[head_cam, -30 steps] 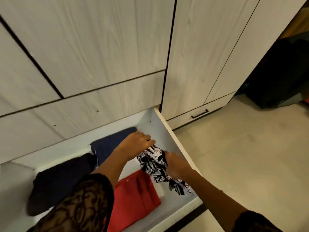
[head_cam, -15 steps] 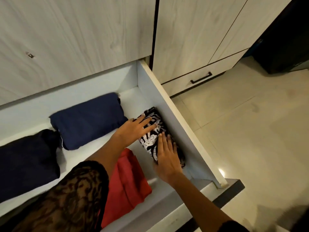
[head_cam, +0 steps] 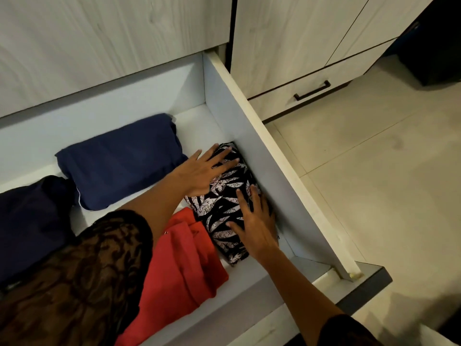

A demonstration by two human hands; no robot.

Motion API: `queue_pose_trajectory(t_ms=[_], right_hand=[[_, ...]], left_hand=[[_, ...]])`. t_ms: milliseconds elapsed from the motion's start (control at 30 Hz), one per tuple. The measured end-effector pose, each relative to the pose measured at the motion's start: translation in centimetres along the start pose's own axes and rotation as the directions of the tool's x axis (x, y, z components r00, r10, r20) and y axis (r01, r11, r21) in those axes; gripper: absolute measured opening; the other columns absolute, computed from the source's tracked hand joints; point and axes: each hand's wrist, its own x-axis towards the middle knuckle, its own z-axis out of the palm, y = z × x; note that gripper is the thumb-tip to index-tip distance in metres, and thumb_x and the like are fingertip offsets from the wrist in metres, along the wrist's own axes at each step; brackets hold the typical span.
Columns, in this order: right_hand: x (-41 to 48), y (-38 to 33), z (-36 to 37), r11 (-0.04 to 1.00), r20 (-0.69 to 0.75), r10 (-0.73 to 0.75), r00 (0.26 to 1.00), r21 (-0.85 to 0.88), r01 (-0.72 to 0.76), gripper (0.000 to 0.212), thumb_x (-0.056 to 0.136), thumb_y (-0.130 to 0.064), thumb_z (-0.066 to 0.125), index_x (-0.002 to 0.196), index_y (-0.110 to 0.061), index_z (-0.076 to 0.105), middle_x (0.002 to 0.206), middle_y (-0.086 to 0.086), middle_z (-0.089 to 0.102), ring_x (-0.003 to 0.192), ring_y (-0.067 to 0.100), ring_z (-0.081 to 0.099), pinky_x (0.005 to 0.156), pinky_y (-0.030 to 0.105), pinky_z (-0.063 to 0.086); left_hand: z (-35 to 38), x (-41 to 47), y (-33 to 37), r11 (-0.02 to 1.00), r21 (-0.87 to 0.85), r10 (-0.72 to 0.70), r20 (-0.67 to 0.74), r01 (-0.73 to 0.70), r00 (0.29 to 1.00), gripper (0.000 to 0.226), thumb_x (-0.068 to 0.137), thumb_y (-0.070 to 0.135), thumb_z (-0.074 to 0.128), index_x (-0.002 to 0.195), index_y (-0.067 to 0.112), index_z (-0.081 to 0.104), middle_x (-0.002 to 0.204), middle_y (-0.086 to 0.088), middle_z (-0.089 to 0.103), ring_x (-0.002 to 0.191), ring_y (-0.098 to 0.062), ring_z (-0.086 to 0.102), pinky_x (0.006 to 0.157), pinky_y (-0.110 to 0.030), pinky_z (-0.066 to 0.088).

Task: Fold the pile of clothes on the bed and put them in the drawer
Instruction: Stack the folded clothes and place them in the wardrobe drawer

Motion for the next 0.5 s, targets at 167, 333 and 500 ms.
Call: queue_pose_trajectory(t_ms=[167, 333, 500], right_hand=[[1.1, 0.7, -0.6, 0.997, 0.091, 0.006, 0.996, -0.072, 0.000, 0.092, 0.084, -0.052, 0.058, 0.148, -0.039, -0.008, 0.157, 0.007, -0.015, 0.142, 0.033, 0.011, 0.112, 0.046, 0.023], [-1.2, 0.4, -0.4, 0.979, 0.233, 0.059, 0.971, -0.203, -0.011, 0.099, 0.086, -0.058, 0.052, 0.146, -0.029, -0.020, 0.154, 0.016, -0.023, 0.143, 0.038, -0.001, 0.115, 0.048, 0.012], [-3.7, 1.2, 0.8, 0.933, 0.366, 0.212, 0.906, -0.351, -0.076, 0.106, 0.083, -0.072, 0.038, 0.127, -0.020, -0.043, 0.129, 0.017, -0.048, 0.138, 0.039, -0.025, 0.114, 0.052, -0.003]], left_hand=[[0.0, 3.1, 0.9, 0.964, -0.256, -0.041, 0.140, 0.076, 0.989, 0.060, 0.092, 0.062, 0.022, 0.145, 0.047, -0.001, 0.156, 0.004, -0.018, 0.144, -0.030, -0.012, 0.113, -0.057, 0.018], [2.4, 2.2, 4.3, 0.965, -0.232, -0.100, 0.119, 0.125, 0.988, 0.069, 0.088, 0.068, 0.026, 0.144, 0.046, -0.007, 0.156, 0.002, -0.020, 0.143, -0.031, -0.013, 0.114, -0.055, 0.010], [3.7, 1.1, 8.3, 0.979, -0.168, -0.105, 0.071, 0.115, 0.992, 0.069, 0.087, 0.071, 0.019, 0.134, 0.044, -0.024, 0.151, 0.001, -0.031, 0.141, -0.032, -0.022, 0.114, -0.057, 0.000]])
